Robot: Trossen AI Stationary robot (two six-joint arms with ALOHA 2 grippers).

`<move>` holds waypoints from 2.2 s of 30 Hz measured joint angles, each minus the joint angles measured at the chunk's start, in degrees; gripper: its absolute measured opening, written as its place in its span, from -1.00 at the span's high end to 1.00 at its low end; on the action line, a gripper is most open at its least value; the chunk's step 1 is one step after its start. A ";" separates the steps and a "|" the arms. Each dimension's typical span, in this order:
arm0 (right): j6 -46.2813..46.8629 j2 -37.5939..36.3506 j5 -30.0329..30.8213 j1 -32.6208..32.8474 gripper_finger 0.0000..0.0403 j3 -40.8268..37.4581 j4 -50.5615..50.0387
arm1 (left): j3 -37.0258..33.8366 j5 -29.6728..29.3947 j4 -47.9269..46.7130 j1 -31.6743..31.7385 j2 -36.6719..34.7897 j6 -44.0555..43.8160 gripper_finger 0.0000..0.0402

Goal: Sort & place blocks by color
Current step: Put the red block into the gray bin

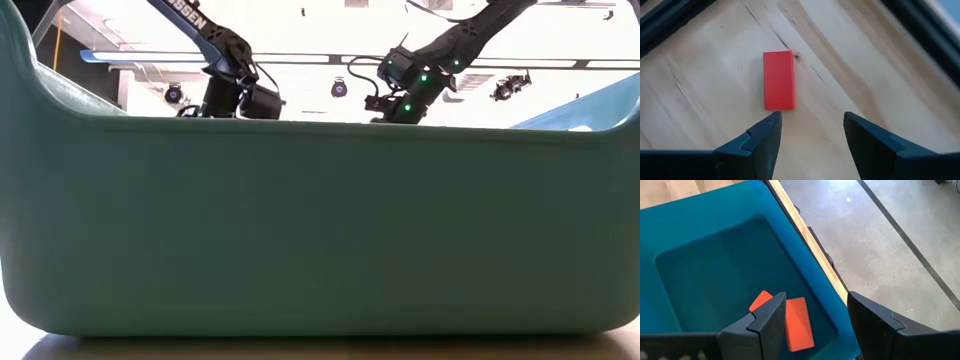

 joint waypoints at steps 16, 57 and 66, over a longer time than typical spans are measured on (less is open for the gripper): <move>0.00 0.00 -2.14 0.02 0.01 0.00 0.00 | -7.93 6.08 7.06 2.56 -0.04 4.00 -0.02; 0.17 0.00 -2.12 0.09 0.01 0.00 -0.17 | -12.70 11.79 12.58 7.06 -0.02 13.56 -0.02; 0.44 0.00 -2.12 0.11 0.01 0.00 -0.17 | -12.63 8.41 14.29 6.29 -0.04 34.16 -0.02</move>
